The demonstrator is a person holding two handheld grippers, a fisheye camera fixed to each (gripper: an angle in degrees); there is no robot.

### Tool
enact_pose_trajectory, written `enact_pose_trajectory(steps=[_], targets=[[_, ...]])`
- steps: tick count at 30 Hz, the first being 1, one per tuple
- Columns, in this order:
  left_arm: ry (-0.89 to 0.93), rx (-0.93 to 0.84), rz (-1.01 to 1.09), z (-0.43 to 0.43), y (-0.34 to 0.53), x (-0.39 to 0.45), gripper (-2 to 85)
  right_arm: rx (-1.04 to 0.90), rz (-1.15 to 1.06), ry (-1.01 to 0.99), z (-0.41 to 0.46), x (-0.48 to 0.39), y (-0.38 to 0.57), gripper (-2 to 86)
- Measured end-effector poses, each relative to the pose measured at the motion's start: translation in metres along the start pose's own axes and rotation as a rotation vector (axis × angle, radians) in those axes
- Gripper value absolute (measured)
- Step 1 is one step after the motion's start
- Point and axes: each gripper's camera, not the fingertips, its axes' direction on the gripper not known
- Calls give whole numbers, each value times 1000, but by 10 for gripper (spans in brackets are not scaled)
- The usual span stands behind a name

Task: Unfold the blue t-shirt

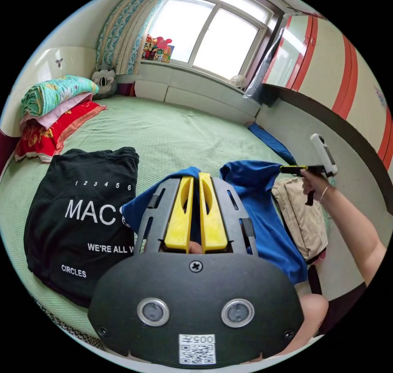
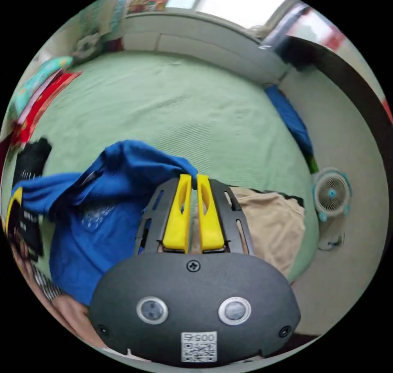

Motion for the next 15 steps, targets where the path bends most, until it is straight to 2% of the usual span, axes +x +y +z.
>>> enact_pose_trajectory(steps=[3,7,12,15], targets=[[-6,-3,11,0,-1,2,35,14,167,63,-11,34,-3,39],[2,-2,5,1,-2,3,34,49,151,-28,-26,21,23,51],[24,-10,-8,5,-1,6,35,93,-37,-430,-38,-60,104,75],[7,-29,12,6,1,13,35,83,-86,-544,-34,-99,137,88]])
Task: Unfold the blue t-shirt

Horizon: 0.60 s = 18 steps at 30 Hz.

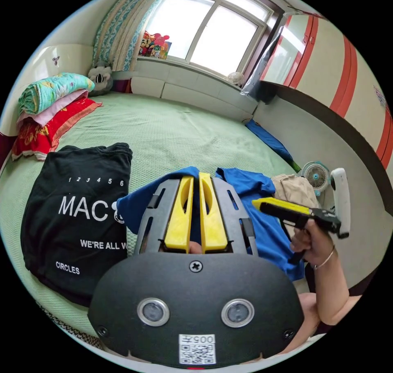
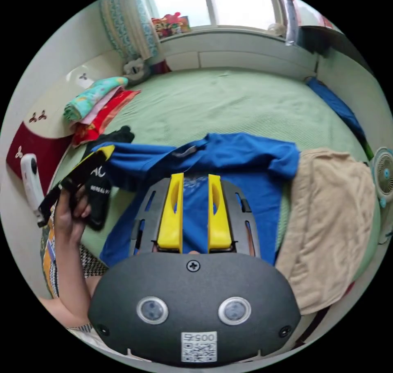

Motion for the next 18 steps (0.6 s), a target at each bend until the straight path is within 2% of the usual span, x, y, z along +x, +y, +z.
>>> enact_pose_trajectory(steps=[2,5,8,10,15,18], targets=[[-56,-20,3,1,1,3,35,-42,-83,19,11,-18,6,95],[-68,-23,2,0,1,4,35,-29,-179,159,19,-37,7,104],[-41,-26,1,1,0,3,35,-28,-122,28,25,-35,11,97],[-35,-35,5,3,0,3,35,-4,-184,-30,25,-43,16,111],[-12,-39,45,2,-2,9,35,99,-432,145,30,-85,31,130],[-6,-54,84,2,-1,15,35,126,-471,118,35,-99,36,119]])
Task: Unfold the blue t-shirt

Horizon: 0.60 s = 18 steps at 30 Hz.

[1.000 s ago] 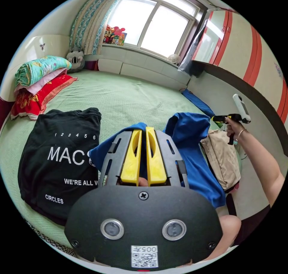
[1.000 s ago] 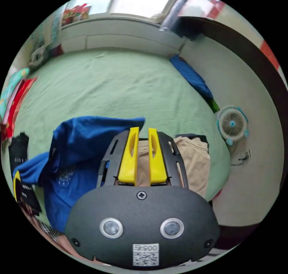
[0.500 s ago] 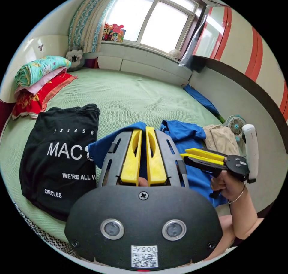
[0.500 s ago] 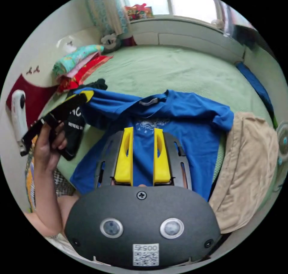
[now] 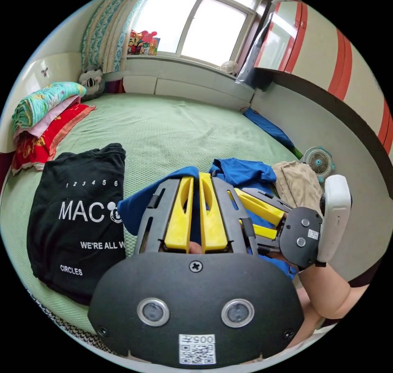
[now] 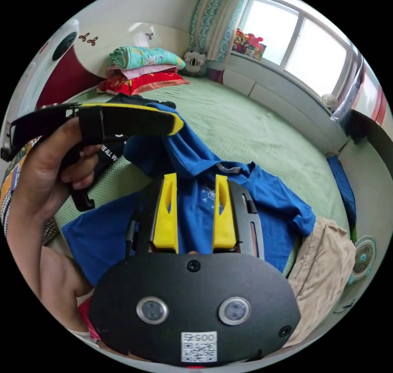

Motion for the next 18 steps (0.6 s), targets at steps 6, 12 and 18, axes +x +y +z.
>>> enact_pose_trajectory(steps=[6,12,18], targets=[[0,-5,80,-9,2,4,36,17,11,26,11,-16,-6,56],[-39,-31,121,-16,4,-7,45,103,158,-23,5,-1,-11,12],[-32,-41,64,-26,7,-33,79,124,239,-27,5,9,-23,17]])
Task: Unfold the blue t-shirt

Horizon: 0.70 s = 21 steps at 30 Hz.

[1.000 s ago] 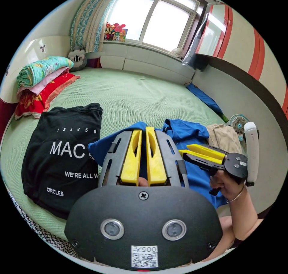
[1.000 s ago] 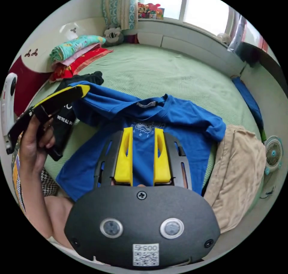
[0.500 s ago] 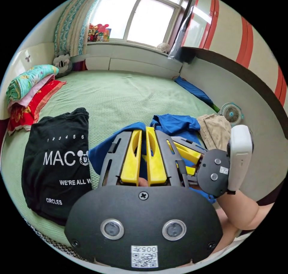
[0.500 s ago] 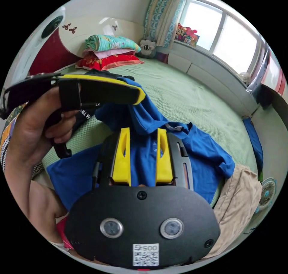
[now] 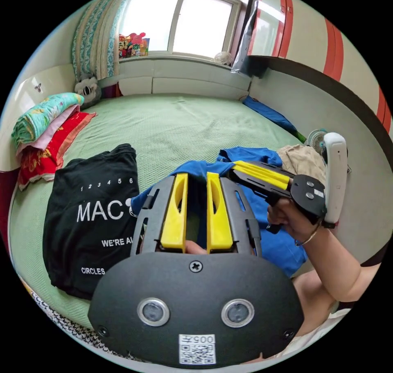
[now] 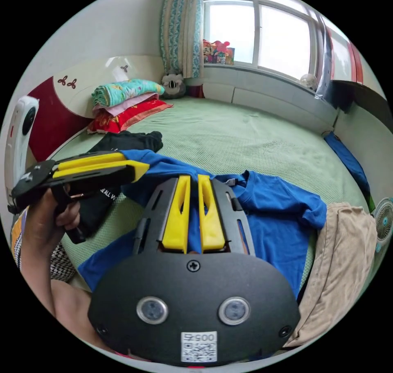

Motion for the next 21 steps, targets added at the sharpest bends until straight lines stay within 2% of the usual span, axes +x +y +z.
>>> enact_pose_trajectory(steps=[10,13,16,21], targets=[[-54,-20,-106,-20,3,-49,65,-16,90,33,17,-3,-18,3],[-52,-18,-140,-27,4,-64,64,-24,47,60,22,-15,-26,-9],[27,13,-208,-34,6,-83,60,-31,-10,88,27,-29,-43,-10],[104,46,-250,-45,10,-102,57,-53,-125,146,49,-48,-131,-11]])
